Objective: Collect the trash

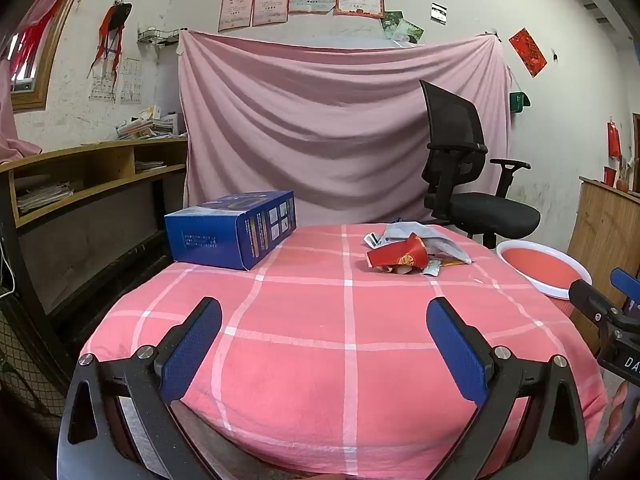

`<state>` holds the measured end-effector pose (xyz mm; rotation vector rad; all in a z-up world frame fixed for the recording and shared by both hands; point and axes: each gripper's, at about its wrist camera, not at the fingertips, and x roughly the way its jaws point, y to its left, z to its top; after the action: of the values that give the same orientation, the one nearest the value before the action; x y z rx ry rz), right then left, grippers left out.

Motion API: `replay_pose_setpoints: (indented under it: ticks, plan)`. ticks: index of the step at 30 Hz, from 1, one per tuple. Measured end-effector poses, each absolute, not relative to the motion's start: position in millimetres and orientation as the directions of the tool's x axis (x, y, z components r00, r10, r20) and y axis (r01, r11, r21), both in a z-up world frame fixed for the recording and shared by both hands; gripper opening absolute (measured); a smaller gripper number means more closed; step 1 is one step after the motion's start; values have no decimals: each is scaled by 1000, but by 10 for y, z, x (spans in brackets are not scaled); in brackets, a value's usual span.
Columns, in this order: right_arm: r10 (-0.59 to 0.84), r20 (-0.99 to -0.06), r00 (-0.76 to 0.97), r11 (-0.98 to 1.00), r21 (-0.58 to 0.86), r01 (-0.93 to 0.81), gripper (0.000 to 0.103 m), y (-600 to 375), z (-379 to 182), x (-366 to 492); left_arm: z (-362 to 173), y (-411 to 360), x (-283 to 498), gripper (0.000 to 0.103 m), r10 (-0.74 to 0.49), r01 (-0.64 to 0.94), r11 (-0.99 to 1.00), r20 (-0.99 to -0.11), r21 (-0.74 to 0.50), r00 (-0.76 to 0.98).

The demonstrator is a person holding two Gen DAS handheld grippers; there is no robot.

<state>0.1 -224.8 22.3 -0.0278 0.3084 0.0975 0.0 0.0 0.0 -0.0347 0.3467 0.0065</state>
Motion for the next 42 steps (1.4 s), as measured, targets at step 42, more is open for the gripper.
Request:
replay_pose_setpoints:
  ticks: [42]
  plan:
    - [90, -324, 942, 995, -5, -96, 103, -2270, 210, 52, 1, 36, 5, 100, -3, -13, 999, -353, -43, 936]
